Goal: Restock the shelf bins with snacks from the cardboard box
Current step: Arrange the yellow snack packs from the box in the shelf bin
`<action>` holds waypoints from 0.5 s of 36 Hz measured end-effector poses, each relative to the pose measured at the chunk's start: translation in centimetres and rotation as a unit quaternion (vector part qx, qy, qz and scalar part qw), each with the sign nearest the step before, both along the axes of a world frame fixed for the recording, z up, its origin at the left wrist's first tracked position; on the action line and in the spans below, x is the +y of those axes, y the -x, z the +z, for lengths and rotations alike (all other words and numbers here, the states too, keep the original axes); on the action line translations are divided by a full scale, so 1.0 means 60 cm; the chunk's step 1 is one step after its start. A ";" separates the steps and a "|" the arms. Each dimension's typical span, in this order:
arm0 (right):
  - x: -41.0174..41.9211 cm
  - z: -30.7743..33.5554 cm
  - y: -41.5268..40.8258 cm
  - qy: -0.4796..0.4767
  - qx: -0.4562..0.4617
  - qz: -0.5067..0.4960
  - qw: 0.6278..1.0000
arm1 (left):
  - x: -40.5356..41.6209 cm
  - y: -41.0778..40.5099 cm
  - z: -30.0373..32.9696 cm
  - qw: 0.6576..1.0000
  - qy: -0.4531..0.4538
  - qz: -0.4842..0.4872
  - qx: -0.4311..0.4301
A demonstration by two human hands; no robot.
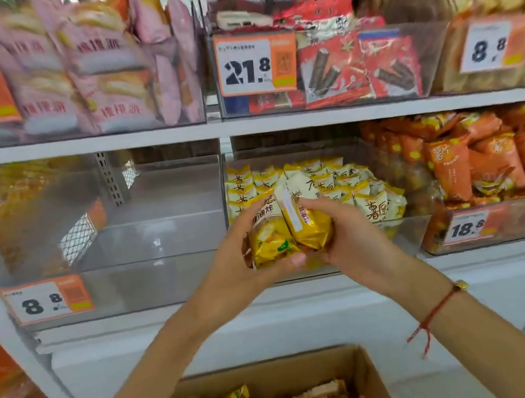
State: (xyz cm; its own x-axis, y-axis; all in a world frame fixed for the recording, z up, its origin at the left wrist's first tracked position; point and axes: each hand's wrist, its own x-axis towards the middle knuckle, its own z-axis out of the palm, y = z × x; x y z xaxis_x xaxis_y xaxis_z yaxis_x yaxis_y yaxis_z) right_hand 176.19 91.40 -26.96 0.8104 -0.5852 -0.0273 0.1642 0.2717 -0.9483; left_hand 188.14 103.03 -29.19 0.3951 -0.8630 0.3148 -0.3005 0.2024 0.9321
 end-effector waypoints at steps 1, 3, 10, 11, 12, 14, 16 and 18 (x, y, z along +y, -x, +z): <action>-0.012 0.012 -0.005 -0.005 -0.003 0.012 1.000 | -0.009 -0.010 0.012 1.000 -0.004 0.008 -0.019; -0.039 0.028 -0.017 -0.017 -0.004 0.035 0.999 | -0.029 -0.036 0.031 0.998 -0.012 0.035 -0.045; -0.117 0.036 -0.088 0.068 0.106 -0.034 0.992 | -0.127 -0.126 0.049 0.994 -0.016 0.082 -0.071; -0.127 0.033 -0.102 0.099 0.126 -0.058 0.985 | -0.143 -0.138 0.049 0.992 -0.016 0.089 -0.085; -0.137 0.028 -0.116 0.133 0.146 -0.082 0.977 | -0.159 -0.151 0.049 0.990 -0.013 0.097 -0.103; -0.156 0.017 -0.141 0.200 0.183 -0.137 0.953 | -0.188 -0.171 0.050 0.983 -0.016 0.114 -0.146; -0.178 0.011 -0.164 0.259 0.191 -0.200 0.926 | -0.209 -0.191 0.050 0.972 -0.039 0.128 -0.192; -0.201 0.007 -0.184 0.325 0.198 -0.234 0.895 | -0.231 -0.220 0.042 0.952 -0.071 0.152 -0.255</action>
